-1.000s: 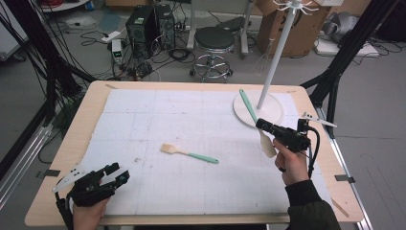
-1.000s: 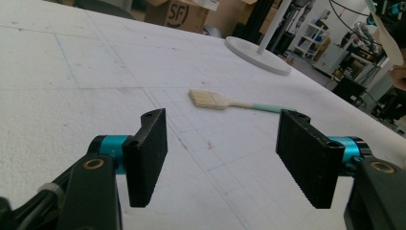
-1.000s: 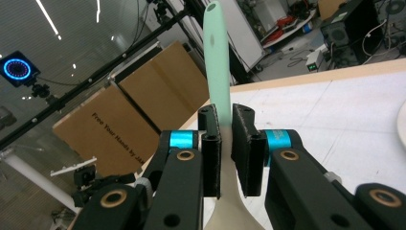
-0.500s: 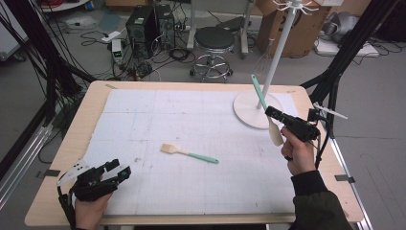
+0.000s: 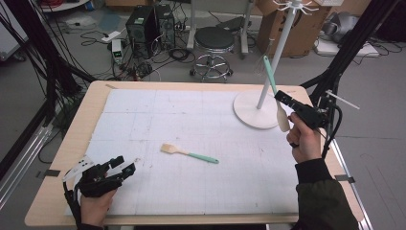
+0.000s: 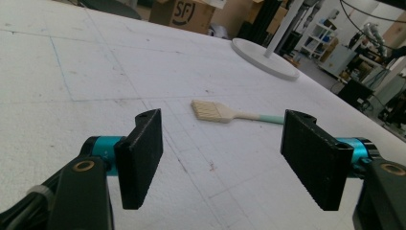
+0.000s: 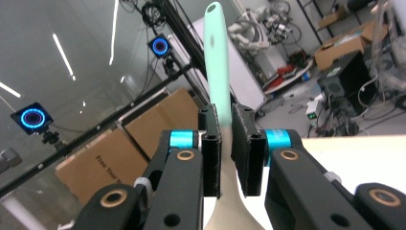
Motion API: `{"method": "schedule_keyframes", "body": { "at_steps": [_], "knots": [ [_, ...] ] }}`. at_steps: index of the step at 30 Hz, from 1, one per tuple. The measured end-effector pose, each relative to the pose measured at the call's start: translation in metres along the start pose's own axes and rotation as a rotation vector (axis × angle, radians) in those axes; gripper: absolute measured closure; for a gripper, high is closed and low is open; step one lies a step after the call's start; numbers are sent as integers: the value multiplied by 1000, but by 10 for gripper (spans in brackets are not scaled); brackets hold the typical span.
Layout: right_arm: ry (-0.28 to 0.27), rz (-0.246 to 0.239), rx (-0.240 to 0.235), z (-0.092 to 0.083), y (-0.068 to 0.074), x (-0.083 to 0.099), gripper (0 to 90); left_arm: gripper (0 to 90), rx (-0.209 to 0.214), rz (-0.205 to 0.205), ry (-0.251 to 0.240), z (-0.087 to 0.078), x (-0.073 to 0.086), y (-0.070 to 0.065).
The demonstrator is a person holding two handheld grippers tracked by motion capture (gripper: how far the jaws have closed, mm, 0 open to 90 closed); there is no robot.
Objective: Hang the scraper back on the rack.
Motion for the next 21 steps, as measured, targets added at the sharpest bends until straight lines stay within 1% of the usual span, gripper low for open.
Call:
{"method": "schedule_keyframes", "body": {
  "at_steps": [3,5,7,8,12,16,18,21],
  "knots": [
    [-26,5,-5,-1,-4,-8,830,317,0,-4,1,-1,0,3],
    [-37,9,0,-2,-7,-13,830,317,-1,-7,-1,-2,0,3],
    [-46,16,-4,-1,-8,-17,830,317,1,-7,-1,-1,1,3],
    [-51,14,0,-1,-8,-19,830,317,1,-7,1,-1,1,3],
    [-67,9,-9,-2,-6,-23,830,317,-1,-6,6,0,2,3],
    [-83,19,-9,-4,-5,-26,830,317,-2,-7,6,0,1,3],
    [-95,14,-11,-4,-5,-30,830,317,-1,-5,7,0,1,3],
    [-115,20,-17,-5,-2,-36,830,319,-2,-3,11,0,2,3]
  ]
}}
Point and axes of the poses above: each handheld gripper's, and its own axes: z roughly forward along the jaws, x roughly out of its underside, y roughly to its left, the point moved 4 cm from there along z, roughly forward along the jaws, and after that the axes turned 2 degrees about x, right-handed, at the moved point
